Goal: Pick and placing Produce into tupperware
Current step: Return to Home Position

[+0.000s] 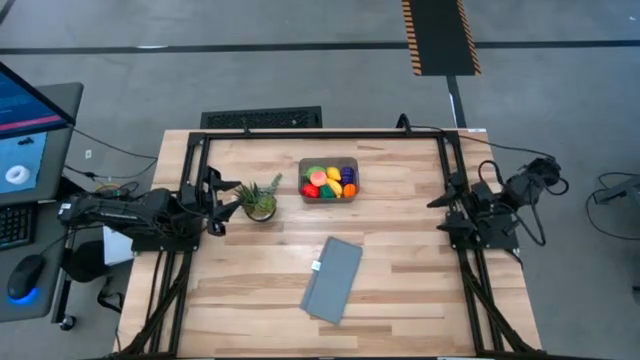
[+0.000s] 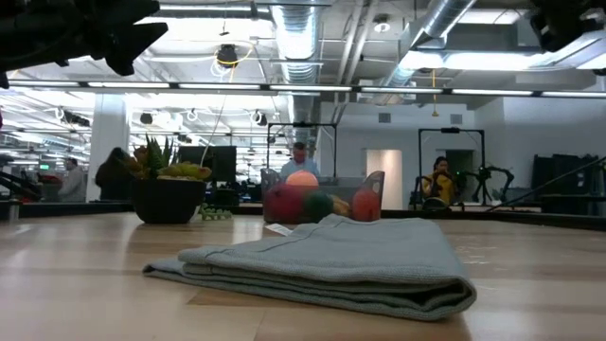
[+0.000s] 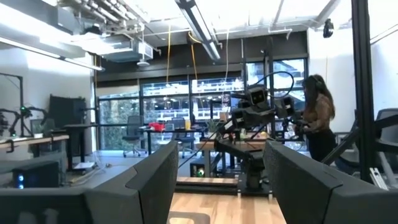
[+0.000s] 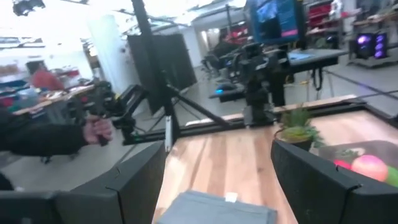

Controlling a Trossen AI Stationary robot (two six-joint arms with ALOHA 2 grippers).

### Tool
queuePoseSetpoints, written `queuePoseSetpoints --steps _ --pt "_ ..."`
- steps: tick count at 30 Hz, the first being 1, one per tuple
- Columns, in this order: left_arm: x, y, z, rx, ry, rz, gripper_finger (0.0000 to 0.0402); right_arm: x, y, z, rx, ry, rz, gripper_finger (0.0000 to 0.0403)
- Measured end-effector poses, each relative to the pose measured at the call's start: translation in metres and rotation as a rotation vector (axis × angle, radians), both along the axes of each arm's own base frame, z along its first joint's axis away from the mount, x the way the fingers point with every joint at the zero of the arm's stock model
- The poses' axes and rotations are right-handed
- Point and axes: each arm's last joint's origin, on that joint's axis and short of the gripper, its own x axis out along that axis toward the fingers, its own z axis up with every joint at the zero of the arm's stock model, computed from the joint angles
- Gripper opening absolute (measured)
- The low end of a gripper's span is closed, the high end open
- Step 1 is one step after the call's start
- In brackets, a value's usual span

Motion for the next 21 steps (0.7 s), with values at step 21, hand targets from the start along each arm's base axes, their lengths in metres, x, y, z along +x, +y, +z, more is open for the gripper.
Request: queuePoseSetpoints --steps 21 --pt "-0.001 -0.003 0.002 -0.018 -0.034 -0.13 0.0227 0.032 -0.018 -0.05 0.007 -0.02 0.07 0.0317"
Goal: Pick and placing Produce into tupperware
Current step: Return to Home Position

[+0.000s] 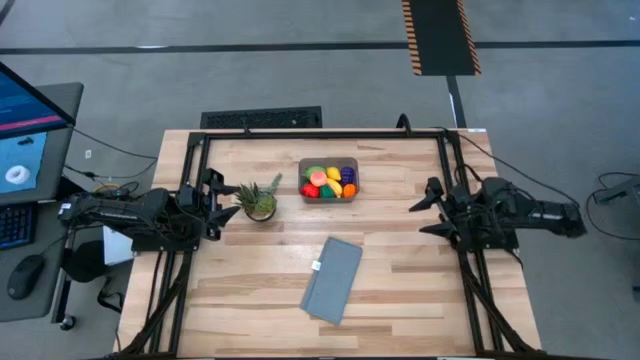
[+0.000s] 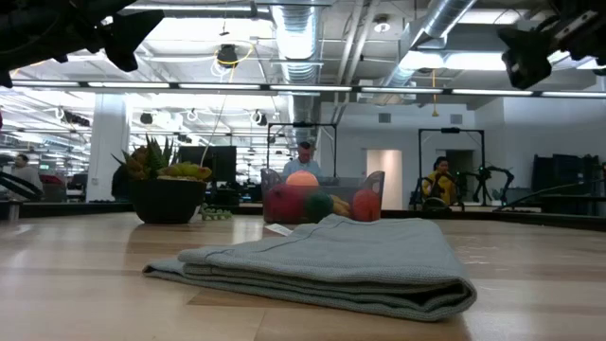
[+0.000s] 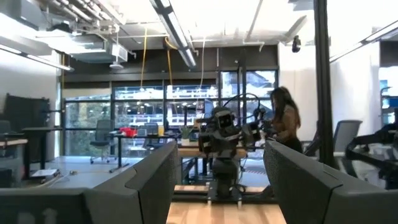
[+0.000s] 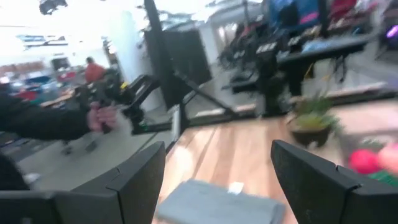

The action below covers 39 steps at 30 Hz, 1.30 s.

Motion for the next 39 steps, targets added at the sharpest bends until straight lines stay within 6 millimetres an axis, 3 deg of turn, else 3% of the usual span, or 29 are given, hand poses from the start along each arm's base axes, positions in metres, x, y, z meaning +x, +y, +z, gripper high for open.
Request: queuePoseSetpoints --steps 10,14,19,25,34,39 --pt "0.0 0.004 -0.004 -0.032 0.037 0.146 0.0227 0.001 -0.009 -0.016 -0.032 -0.015 -0.132 0.0317" --pt "-0.003 0.006 -0.008 -0.061 0.074 0.2 0.0227 0.001 -0.011 -0.009 -0.055 -0.074 -0.263 0.0317" --pt "-0.009 0.006 -0.01 -0.07 0.078 0.195 0.0227 0.002 -0.01 -0.016 -0.066 -0.011 -0.312 0.0317" --pt "-0.014 0.006 -0.01 -0.034 0.076 0.206 0.0227 0.013 -0.006 -0.047 -0.021 -0.01 -0.263 0.0317" --pt "-0.011 0.0 -0.015 -0.047 0.108 -0.043 0.0227 0.014 -0.008 -0.049 -0.045 -0.031 -0.303 0.0317" --pt "-0.013 0.0 -0.011 -0.009 0.072 -0.03 0.0227 0.014 -0.01 -0.05 -0.047 -0.025 -0.327 0.0317"
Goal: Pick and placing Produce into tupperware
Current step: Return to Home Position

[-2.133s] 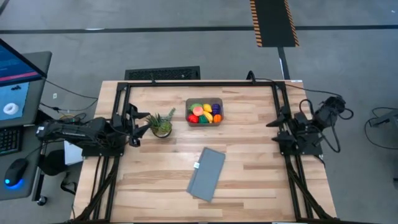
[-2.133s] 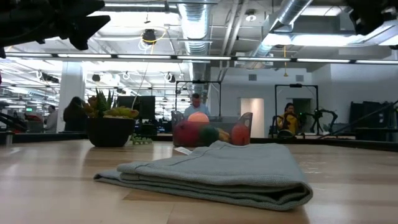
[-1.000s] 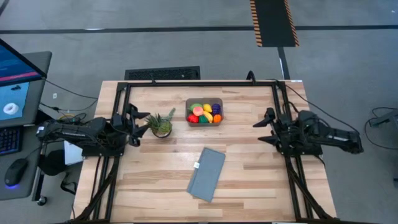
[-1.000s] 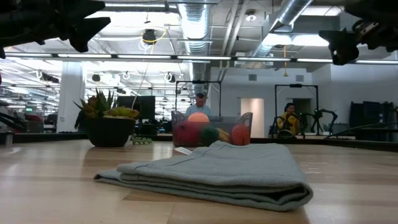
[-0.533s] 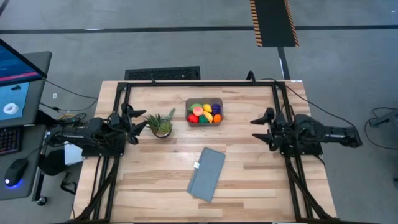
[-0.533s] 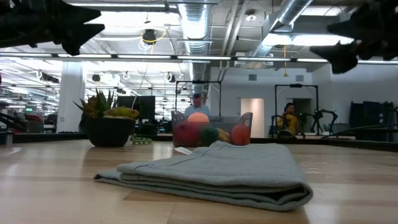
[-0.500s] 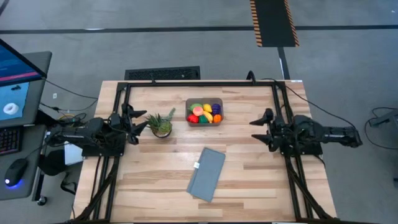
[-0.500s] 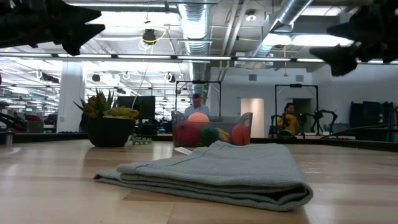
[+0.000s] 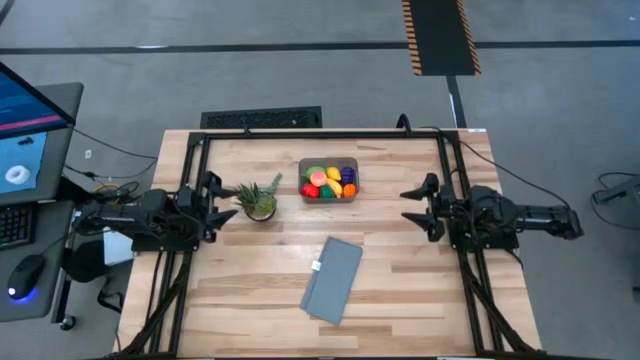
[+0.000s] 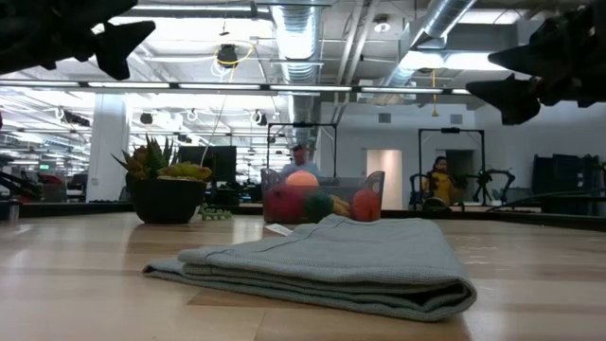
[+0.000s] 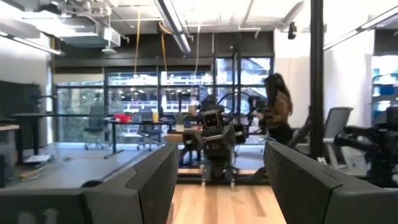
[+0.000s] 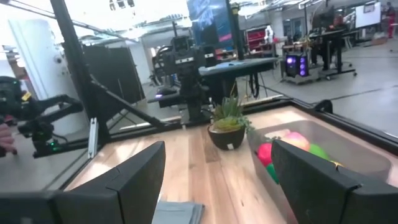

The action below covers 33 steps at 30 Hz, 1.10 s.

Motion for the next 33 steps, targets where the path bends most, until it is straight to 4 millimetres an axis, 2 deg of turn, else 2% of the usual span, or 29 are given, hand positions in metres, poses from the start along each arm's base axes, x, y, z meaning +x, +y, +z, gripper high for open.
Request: queuePoseSetpoints --steps 10,20,33 --pt "0.002 0.001 -0.006 -0.018 0.069 0.026 0.0227 0.0 -0.001 -0.003 0.001 0.034 -0.011 0.0317" --pt "0.006 -0.001 -0.027 -0.176 0.277 -0.056 0.0227 0.001 -0.001 -0.006 0.003 0.064 -0.013 0.0317" --pt "0.007 -0.003 -0.031 -0.115 0.328 -0.119 0.0227 0.001 -0.001 -0.006 0.003 0.064 -0.013 0.0317"
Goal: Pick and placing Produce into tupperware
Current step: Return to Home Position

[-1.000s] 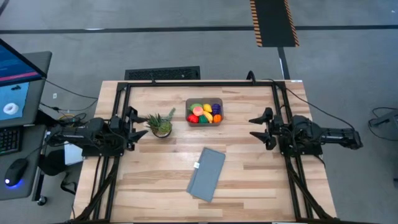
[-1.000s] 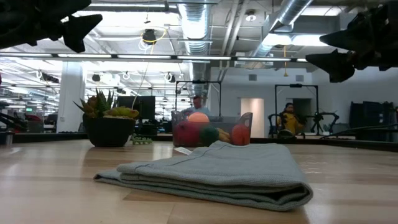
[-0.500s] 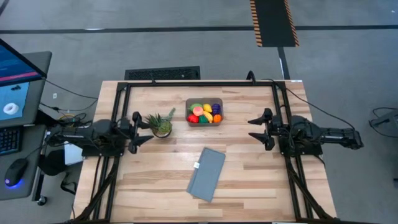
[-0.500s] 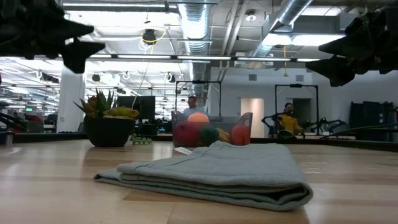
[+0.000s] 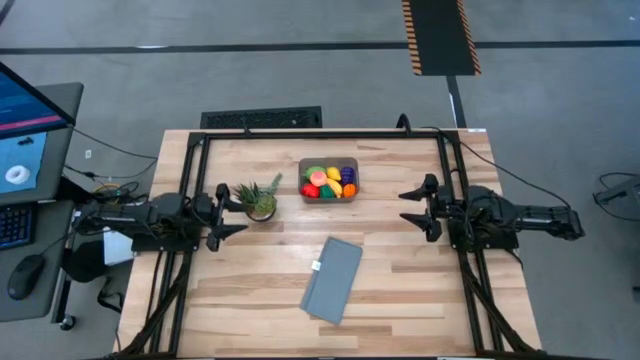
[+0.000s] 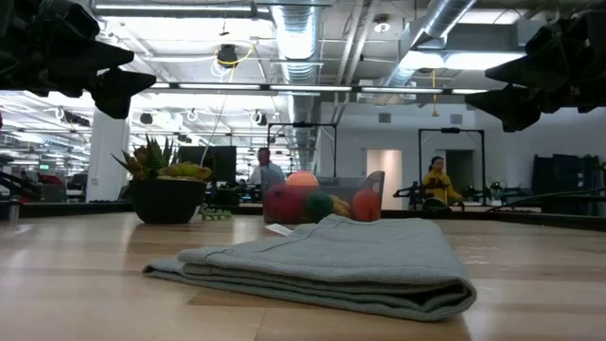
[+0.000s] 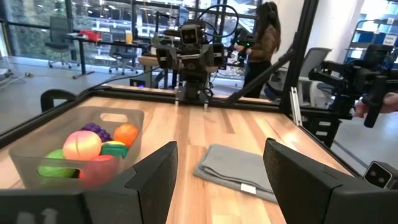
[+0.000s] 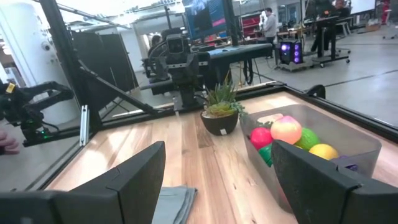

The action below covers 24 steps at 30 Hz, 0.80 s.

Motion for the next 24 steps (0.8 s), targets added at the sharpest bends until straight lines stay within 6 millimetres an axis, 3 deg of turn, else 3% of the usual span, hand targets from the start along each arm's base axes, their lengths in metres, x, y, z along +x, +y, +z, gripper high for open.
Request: queuePoseSetpoints --steps 24 --pt "0.0 0.0002 0.0 -0.012 0.001 0.006 0.0227 0.0 0.0 0.0 0.001 0.0 0.0 0.0317"
